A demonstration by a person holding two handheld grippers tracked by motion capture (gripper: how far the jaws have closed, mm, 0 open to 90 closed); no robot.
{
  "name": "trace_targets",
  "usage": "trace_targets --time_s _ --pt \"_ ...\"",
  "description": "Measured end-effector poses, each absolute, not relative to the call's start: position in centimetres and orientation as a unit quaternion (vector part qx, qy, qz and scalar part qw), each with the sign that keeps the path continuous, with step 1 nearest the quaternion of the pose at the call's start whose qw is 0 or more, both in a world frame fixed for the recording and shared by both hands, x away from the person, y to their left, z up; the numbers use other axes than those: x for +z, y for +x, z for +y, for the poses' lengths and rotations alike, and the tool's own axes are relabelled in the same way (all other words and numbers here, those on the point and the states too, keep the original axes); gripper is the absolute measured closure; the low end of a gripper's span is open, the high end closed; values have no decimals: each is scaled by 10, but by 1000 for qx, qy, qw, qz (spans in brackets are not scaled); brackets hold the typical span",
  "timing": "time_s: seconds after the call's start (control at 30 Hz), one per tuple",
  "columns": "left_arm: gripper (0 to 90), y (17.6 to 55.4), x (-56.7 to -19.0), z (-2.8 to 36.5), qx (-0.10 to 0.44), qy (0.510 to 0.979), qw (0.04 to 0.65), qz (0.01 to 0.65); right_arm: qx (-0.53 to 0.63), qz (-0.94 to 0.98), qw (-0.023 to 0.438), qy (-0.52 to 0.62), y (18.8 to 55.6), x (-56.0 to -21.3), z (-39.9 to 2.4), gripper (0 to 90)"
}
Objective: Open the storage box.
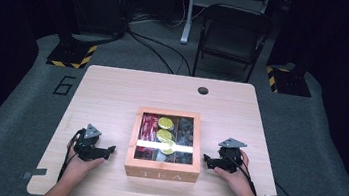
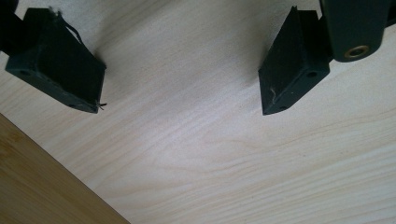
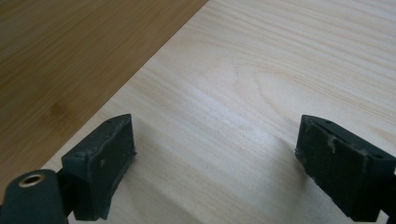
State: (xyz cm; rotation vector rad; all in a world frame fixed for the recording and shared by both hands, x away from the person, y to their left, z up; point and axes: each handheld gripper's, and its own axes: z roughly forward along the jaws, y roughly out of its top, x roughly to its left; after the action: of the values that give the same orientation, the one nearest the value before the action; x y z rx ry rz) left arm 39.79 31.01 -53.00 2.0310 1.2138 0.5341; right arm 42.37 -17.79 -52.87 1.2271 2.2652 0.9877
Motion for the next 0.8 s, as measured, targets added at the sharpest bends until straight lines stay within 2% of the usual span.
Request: trace_targets --time_s 0.73,0.8 --pt "147 397 -531 309 213 778 350 476 351 811 187 429 422 -528 -180 115" --pt "157 396 -529 310 209 782 346 475 350 807 185 438 421 -527 -178 147"
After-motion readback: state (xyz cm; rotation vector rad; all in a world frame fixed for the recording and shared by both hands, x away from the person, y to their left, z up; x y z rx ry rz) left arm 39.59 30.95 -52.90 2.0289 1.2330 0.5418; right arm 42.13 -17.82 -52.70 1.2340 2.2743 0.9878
